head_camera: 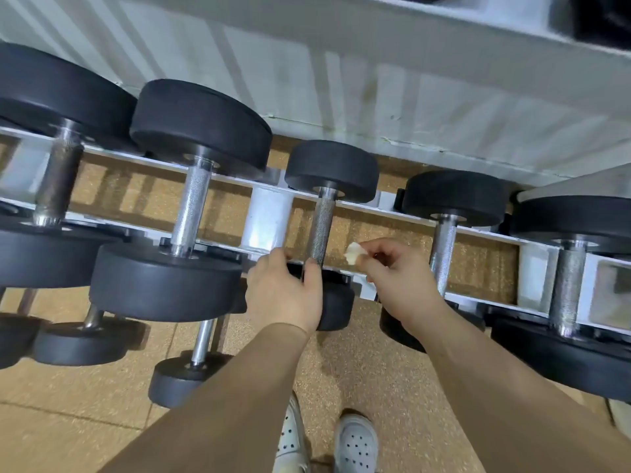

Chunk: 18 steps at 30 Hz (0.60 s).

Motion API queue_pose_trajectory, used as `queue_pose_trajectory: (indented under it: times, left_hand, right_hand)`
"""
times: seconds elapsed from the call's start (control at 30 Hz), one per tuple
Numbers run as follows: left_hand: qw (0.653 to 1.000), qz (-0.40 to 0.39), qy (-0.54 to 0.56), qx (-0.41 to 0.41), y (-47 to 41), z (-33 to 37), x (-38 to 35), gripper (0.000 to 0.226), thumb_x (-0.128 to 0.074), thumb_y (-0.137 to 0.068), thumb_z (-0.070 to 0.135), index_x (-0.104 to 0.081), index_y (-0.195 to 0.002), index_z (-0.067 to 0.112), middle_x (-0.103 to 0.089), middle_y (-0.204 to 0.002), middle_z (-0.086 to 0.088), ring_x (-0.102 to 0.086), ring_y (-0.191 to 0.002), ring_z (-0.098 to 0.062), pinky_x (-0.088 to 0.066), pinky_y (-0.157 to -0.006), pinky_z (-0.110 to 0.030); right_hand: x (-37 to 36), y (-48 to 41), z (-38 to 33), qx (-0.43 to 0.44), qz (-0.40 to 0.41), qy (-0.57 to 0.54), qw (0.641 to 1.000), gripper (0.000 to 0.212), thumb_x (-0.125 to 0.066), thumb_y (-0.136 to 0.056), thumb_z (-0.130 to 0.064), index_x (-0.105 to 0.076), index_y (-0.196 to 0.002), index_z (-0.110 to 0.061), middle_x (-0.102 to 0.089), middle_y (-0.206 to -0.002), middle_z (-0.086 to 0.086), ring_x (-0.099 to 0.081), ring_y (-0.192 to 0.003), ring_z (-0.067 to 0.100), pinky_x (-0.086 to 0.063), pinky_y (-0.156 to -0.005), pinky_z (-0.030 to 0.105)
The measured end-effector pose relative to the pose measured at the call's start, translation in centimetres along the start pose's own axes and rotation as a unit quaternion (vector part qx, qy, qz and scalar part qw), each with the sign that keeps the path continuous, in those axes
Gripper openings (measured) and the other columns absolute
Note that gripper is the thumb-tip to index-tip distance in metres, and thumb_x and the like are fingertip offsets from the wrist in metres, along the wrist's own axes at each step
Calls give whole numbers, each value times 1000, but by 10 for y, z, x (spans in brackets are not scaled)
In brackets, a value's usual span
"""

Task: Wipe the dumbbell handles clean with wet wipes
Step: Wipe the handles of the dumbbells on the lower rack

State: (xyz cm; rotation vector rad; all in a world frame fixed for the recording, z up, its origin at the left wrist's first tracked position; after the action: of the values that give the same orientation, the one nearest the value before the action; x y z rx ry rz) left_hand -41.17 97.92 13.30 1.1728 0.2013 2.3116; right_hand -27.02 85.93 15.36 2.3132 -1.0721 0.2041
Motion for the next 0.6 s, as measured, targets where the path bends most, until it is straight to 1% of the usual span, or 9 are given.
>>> queue_pose_trajectory:
  times: [0.07,0.13,0.2,0.27,0.33,0.4,0.47,0.53,0.6]
  left_hand:
    - [999,23,16,-15,1,-1,-1,37,-50,-88,46,-64,-105,15,-60,-102,0,-52,-106,-25,-44,-89,-40]
    - [999,34,19,-31,2,-3,1,38,-49,-84,46,-64,-100,15,-59,-96,3,-52,-102,-23,-44,-87,-39]
    - [998,37,9,-44,2,-2,0,37,-49,-82,45,-65,-97,15,-61,-94,2,-53,-100,-24,-45,-86,-39]
    - [998,35,0,-47,2,-2,-1,39,-50,-81,46,-67,-97,15,-63,-94,0,-54,-99,-26,-46,-86,-41]
    - [998,41,-4,-48,1,-2,-1,40,-50,-81,47,-68,-96,15,-64,-93,-1,-56,-98,-27,-48,-87,-43]
    - [998,42,1,-49,0,-3,-1,42,-48,-81,51,-68,-95,17,-65,-92,0,-58,-97,-27,-49,-86,-45]
    - [998,33,10,-56,-1,-5,-1,46,-45,-80,54,-68,-96,18,-66,-92,1,-59,-96,-27,-50,-85,-46]
    - [998,33,20,-59,-3,-7,-2,46,-44,-80,55,-68,-94,18,-66,-91,0,-60,-95,-27,-50,-84,-46]
    - [997,36,26,-58,-4,-8,-3,45,-45,-79,54,-68,-93,18,-66,-90,1,-60,-95,-27,-50,-84,-46]
  right_hand:
    - [-2,-5,7,-6,-3,25,1000,11,-73,-87,-19,-70,-81,-28,-68,-81,-10,-61,-71,6,-52,-69,29]
    - [-5,-10,9,-7,-9,34,999,14,-75,-83,-17,-65,-76,-24,-63,-73,-9,-53,-62,4,-44,-61,23]
    - [-8,-15,5,-5,-27,17,999,15,-75,-82,-14,-64,-76,-21,-59,-68,-9,-50,-59,4,-42,-58,20]
    - [-15,-20,-4,-20,-80,-21,996,14,-70,-86,-8,-69,-82,-21,-63,-68,-7,-55,-60,5,-45,-58,19]
    - [-25,-26,-12,-50,-140,-44,988,15,-64,-93,-7,-73,-94,-19,-70,-70,-3,-60,-60,6,-47,-58,18]
    - [-33,-35,-14,-49,-159,-1,986,9,-64,-96,-15,-69,-95,-23,-72,-72,-2,-62,-58,4,-48,-57,18]
    - [-39,-46,-15,-30,-153,32,987,3,-66,-95,-24,-64,-94,-22,-72,-72,-1,-62,-56,5,-49,-59,19]
    - [-46,-57,-14,-6,-123,17,992,14,-71,-91,-27,-63,-86,-17,-64,-65,-4,-55,-53,4,-44,-57,18]
    - [-48,-65,-14,19,-72,14,997,25,-75,-86,-26,-57,-70,-18,-51,-54,-12,-43,-48,4,-36,-52,18]
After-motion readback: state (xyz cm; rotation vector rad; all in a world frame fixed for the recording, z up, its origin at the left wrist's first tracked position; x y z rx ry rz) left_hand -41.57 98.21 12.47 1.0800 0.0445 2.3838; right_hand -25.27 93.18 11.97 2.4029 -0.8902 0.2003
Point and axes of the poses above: each hand's wrist, its own y-axis away from the middle knuckle, its own x-axis out of the back of the hand, z = x × y, the point moved 4 cm from there along -y, towards the middle knuckle
